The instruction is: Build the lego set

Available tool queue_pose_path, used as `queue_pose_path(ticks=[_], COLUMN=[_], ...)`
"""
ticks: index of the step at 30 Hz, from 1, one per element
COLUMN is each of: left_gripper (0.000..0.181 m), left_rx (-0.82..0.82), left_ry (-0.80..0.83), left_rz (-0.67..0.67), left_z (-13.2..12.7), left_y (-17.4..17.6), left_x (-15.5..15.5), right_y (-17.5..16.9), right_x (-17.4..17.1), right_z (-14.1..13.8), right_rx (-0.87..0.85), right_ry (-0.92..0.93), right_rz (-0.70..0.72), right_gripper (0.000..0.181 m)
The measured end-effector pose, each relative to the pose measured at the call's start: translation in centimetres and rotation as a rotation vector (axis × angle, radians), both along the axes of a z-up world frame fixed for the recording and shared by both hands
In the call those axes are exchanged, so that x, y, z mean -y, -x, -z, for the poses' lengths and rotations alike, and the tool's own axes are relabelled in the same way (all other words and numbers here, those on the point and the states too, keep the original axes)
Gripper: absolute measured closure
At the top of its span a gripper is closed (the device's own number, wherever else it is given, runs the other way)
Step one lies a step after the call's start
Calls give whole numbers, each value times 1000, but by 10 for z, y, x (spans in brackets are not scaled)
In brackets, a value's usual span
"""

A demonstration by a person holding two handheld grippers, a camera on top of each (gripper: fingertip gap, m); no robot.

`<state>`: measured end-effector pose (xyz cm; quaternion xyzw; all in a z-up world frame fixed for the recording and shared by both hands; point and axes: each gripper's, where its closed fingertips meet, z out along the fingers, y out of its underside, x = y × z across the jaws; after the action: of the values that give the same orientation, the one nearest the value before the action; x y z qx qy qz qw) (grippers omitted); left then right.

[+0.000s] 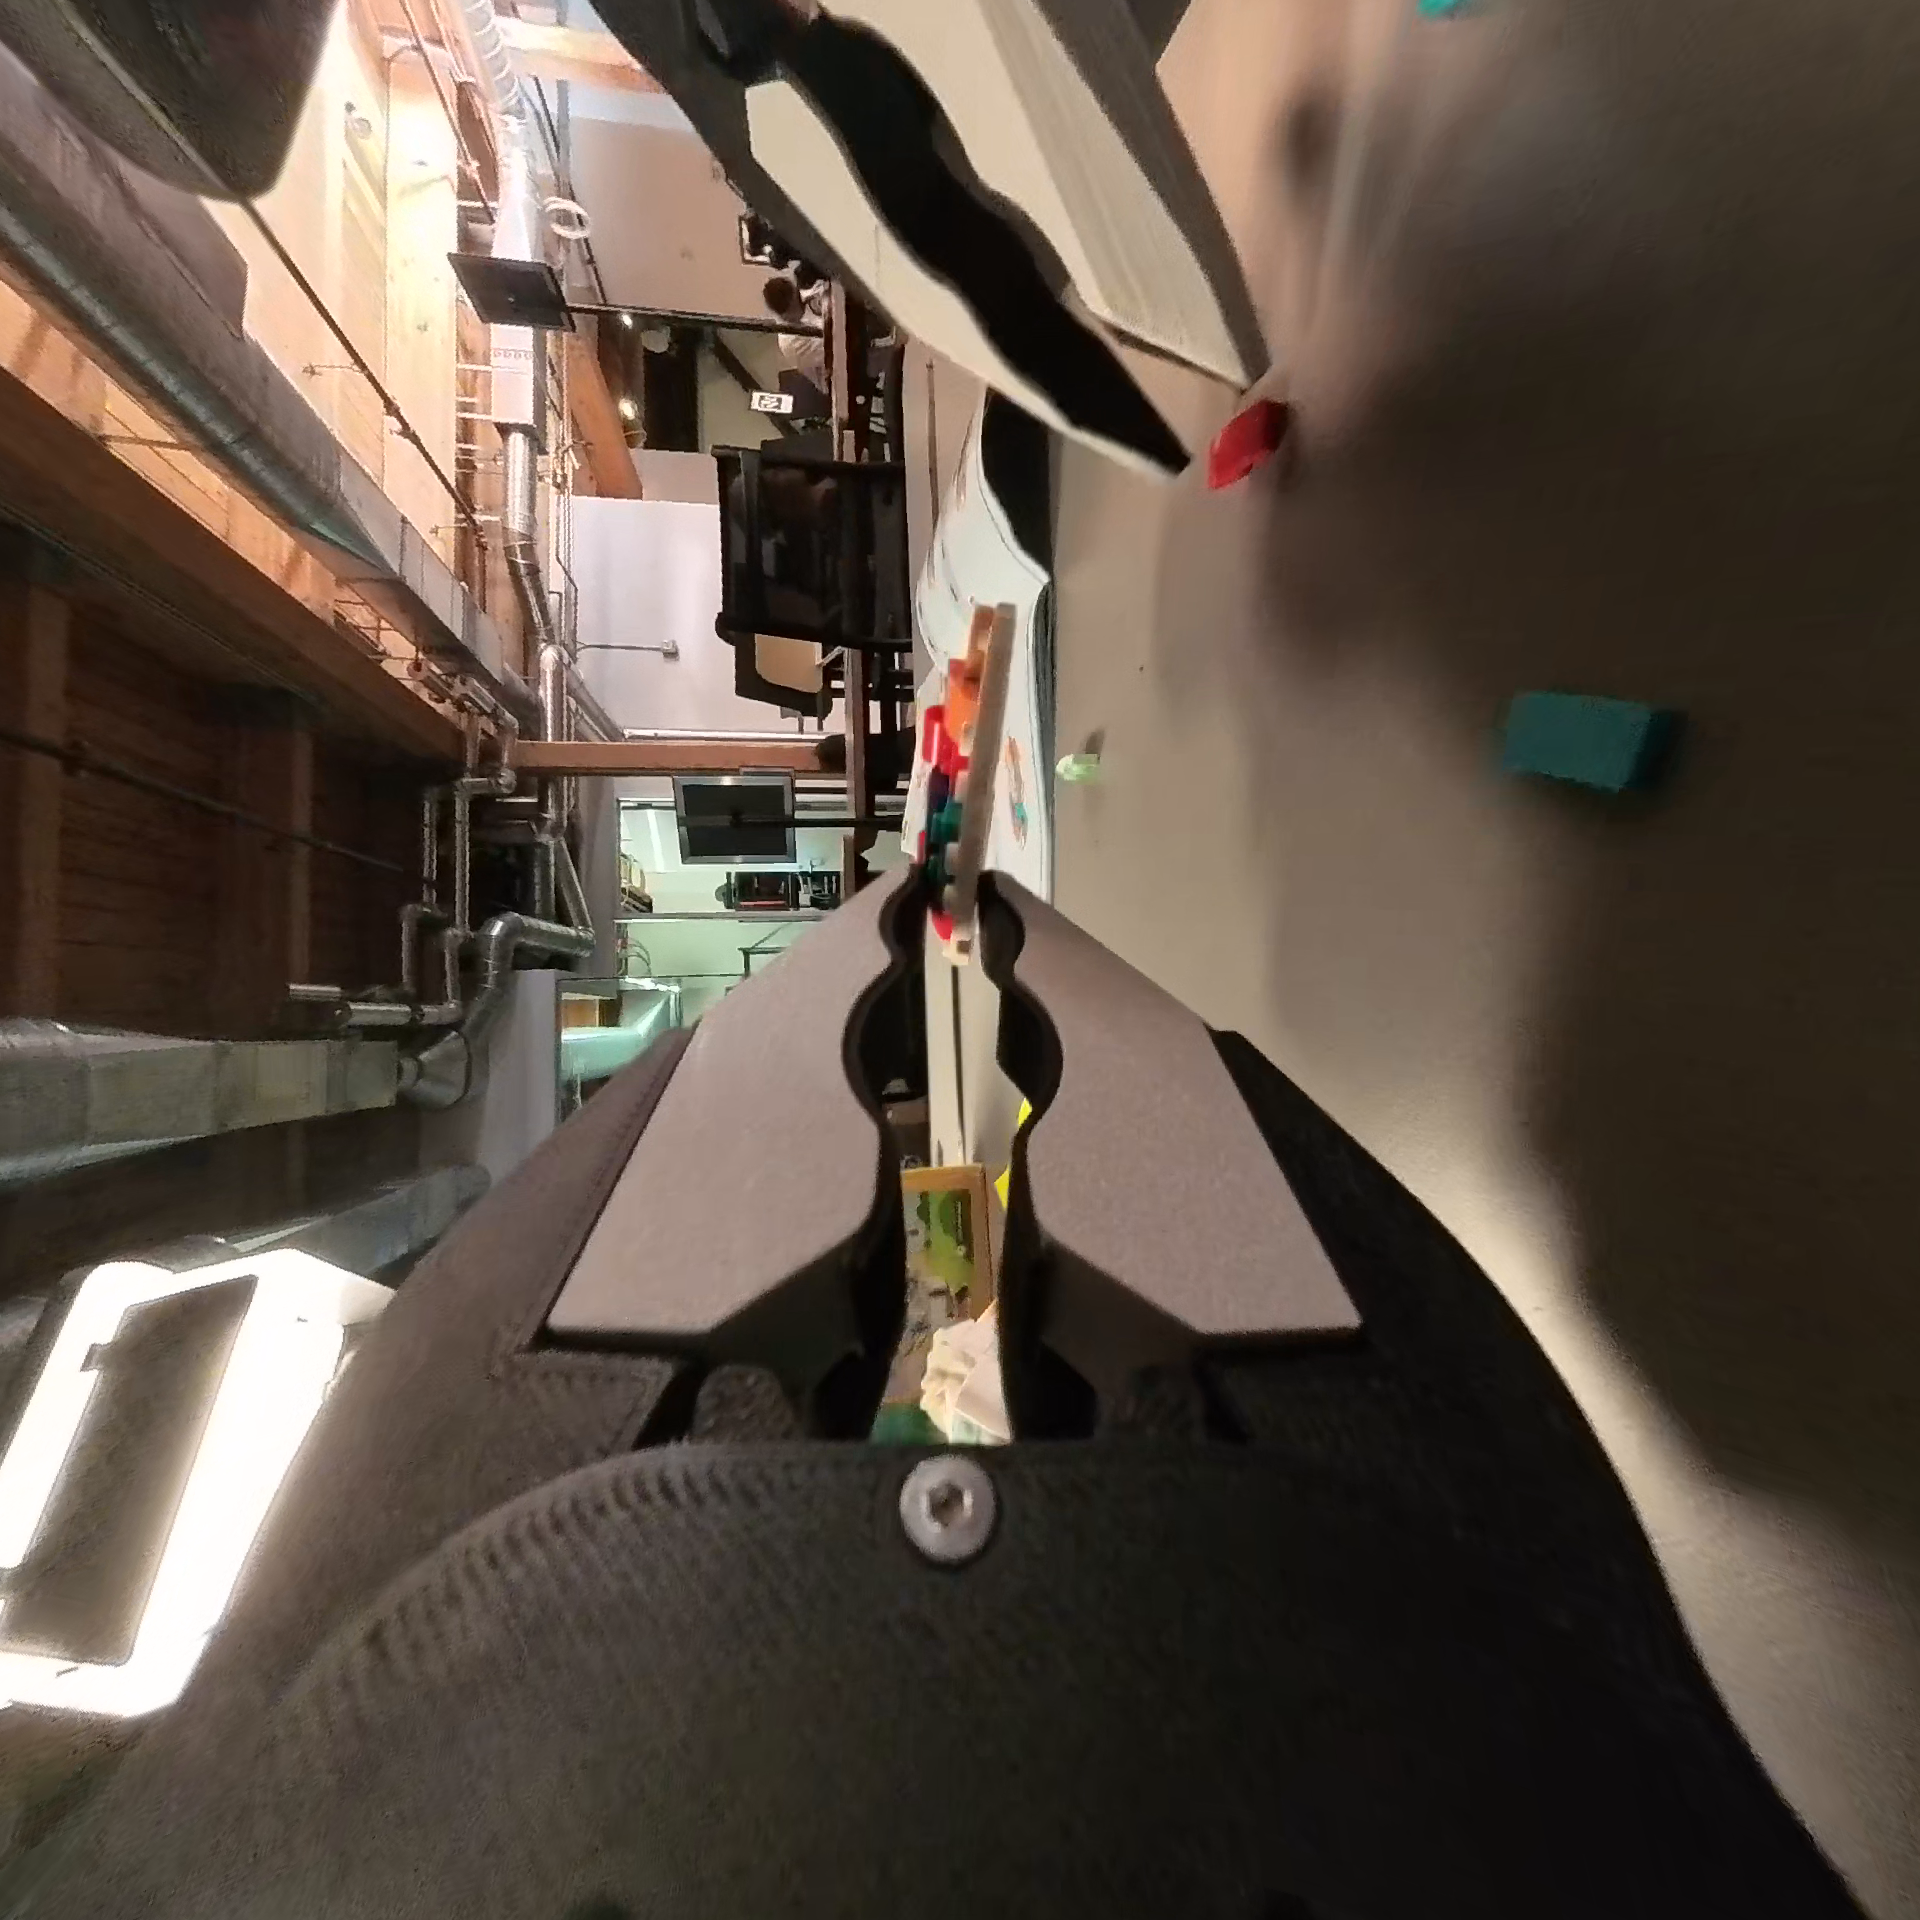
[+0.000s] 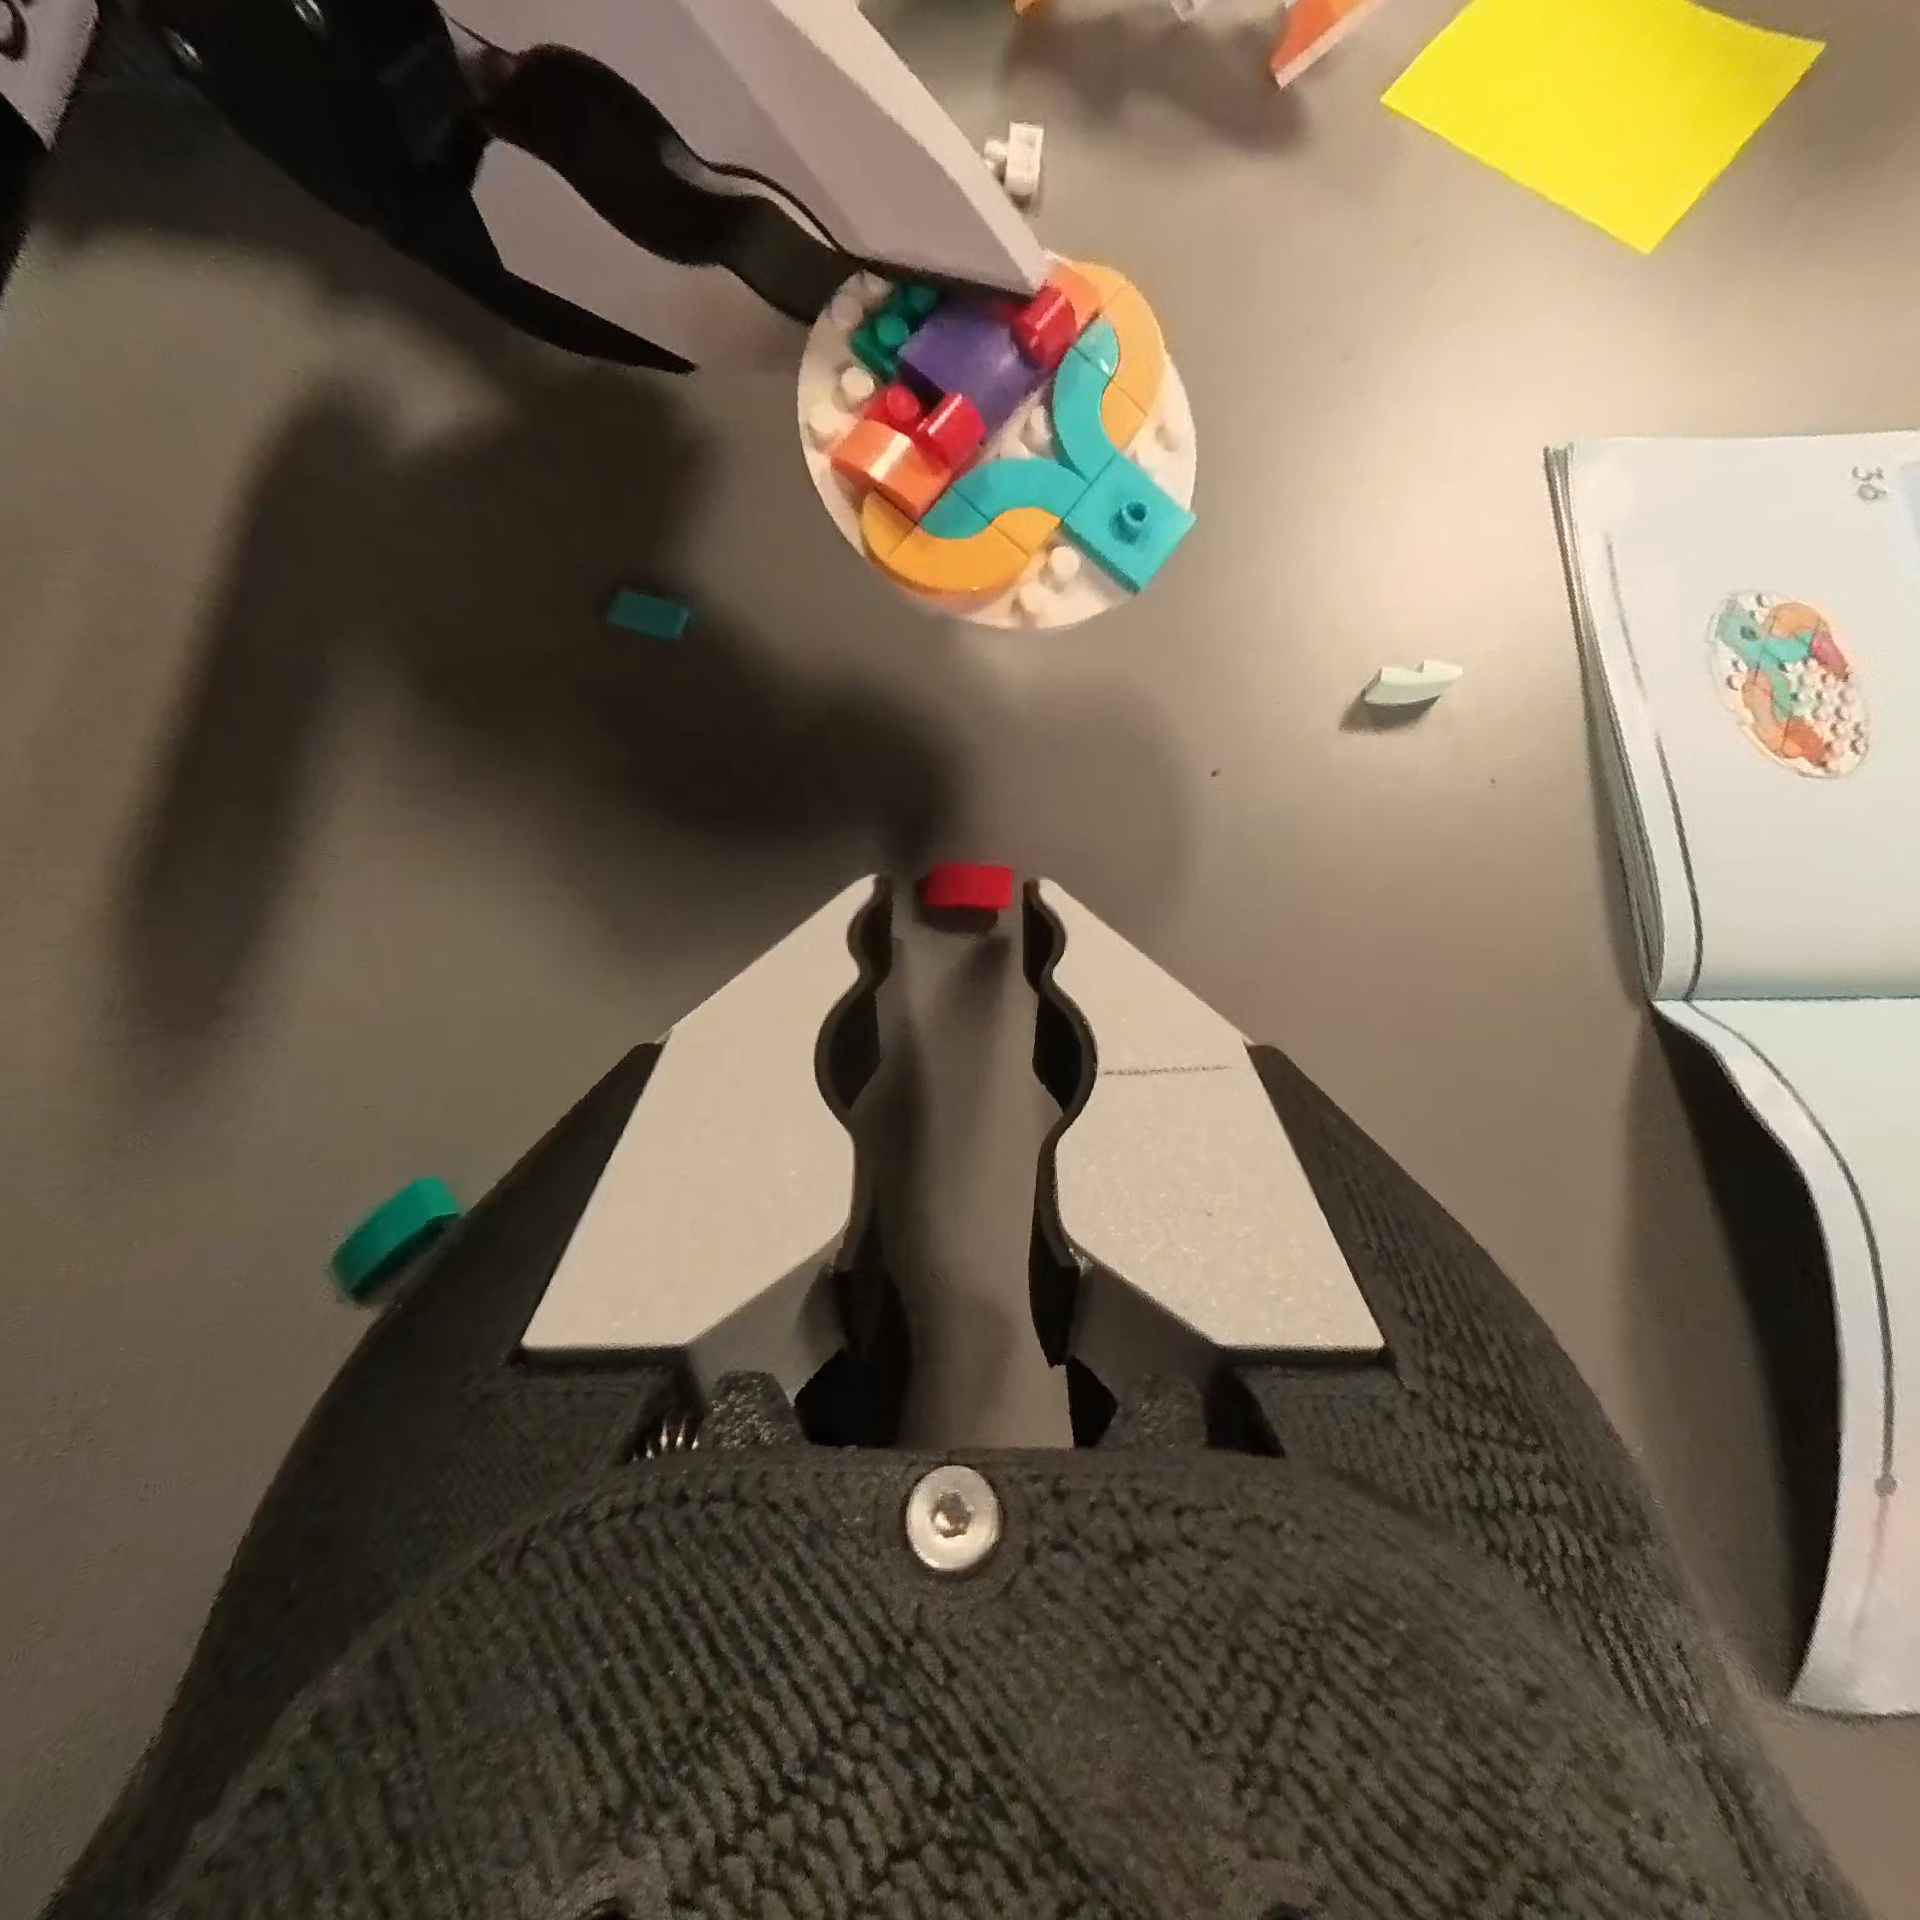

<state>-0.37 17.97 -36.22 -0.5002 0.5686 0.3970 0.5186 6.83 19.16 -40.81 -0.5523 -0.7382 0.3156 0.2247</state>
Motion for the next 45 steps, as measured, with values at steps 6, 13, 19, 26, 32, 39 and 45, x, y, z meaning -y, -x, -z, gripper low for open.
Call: queue_pose_path(ticks=[6, 13, 19, 26, 32, 39, 45], left_gripper=[173, 173, 174, 173, 173, 173, 173], left_rx=[-3, 5, -6, -7, -3, -7, -9], left_ry=[-10, -14, -6, -2, 3, 10, -3], left_rz=[-26, -26, -15, -12, -13, -11, 6], left_z=[0, -1, 2, 2, 3, 5, 4], left_y=[5, 5, 2, 1, 2, 1, -1], left_x=[-4, -4, -3, -3, -4, -4, -3], right_y=[-9, -6, 3, 8, 4, 1, 8], right_x=[8, 7, 11, 10, 10, 17, 18], right_z=[3, 4, 5, 6, 6, -3, -6], right_rx=[78, 59, 72, 82, 98, 66, 23], right_ry=[65, 59, 75, 45, 14, 10, -104], right_rz=[81, 114, 119, 139, 136, 12, -249], right_gripper=[155, 156, 156, 161, 161, 161, 161])
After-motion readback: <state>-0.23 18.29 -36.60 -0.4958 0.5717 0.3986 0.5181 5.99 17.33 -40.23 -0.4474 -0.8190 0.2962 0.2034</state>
